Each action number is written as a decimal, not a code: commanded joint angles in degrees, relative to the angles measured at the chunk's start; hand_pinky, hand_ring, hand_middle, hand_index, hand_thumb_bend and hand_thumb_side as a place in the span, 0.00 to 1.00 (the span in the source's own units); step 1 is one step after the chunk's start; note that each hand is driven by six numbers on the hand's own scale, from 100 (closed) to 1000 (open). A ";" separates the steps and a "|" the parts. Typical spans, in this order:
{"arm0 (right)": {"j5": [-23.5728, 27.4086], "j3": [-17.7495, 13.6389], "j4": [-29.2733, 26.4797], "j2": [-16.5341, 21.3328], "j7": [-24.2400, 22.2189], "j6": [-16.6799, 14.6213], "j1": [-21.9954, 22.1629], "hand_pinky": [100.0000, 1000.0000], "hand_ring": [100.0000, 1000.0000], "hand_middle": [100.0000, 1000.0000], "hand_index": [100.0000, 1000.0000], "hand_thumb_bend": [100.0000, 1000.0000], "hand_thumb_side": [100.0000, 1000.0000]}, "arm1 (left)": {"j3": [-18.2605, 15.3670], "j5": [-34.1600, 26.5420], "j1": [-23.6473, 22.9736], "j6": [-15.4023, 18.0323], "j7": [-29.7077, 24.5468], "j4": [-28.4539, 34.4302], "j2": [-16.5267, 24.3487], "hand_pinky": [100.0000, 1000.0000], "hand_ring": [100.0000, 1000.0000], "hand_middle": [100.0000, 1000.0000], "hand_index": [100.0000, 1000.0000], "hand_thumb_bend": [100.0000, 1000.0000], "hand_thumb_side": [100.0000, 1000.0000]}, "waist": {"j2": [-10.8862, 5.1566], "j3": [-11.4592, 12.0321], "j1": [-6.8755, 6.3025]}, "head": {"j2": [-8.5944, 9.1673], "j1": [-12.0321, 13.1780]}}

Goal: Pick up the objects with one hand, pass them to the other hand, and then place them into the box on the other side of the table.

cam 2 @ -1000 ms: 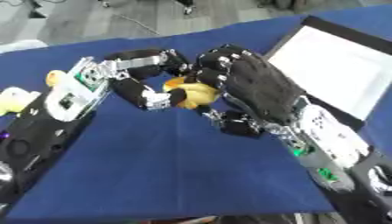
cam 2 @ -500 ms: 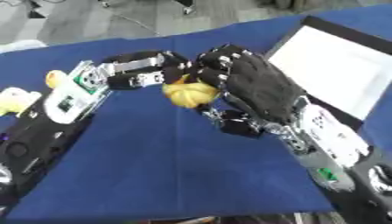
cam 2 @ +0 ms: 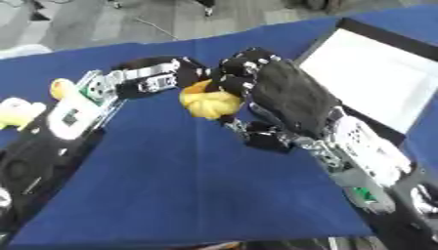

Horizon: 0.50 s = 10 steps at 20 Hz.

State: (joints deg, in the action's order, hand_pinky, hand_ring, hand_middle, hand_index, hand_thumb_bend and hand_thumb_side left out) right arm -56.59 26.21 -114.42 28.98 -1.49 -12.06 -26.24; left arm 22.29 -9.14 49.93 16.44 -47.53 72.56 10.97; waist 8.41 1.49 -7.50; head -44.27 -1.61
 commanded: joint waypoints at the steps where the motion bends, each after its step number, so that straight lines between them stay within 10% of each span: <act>1: -1.21 -0.58 -0.17 0.85 0.34 -0.47 -0.57 0.71 0.64 0.55 0.25 0.00 0.00 | -4.73 -0.58 1.56 2.42 -2.95 -1.62 0.61 0.62 0.53 0.56 0.71 0.00 0.99 | -0.86 0.15 0.62 | 0.15 -0.19; 10: -1.13 0.49 -0.17 1.19 0.48 -2.13 -2.11 0.71 0.64 0.55 0.24 0.00 0.00 | -9.30 4.65 5.13 1.95 5.35 -9.75 -1.88 0.62 0.53 0.56 0.71 0.00 0.94 | -0.63 0.09 1.07 | 0.15 -0.11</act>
State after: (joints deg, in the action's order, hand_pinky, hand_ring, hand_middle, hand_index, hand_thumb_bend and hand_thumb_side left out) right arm -57.95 26.88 -114.04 29.06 -1.01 -13.82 -27.39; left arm 13.96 -5.09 53.63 18.04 -42.96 62.87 8.79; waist 8.42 1.52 -6.88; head -44.27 -1.67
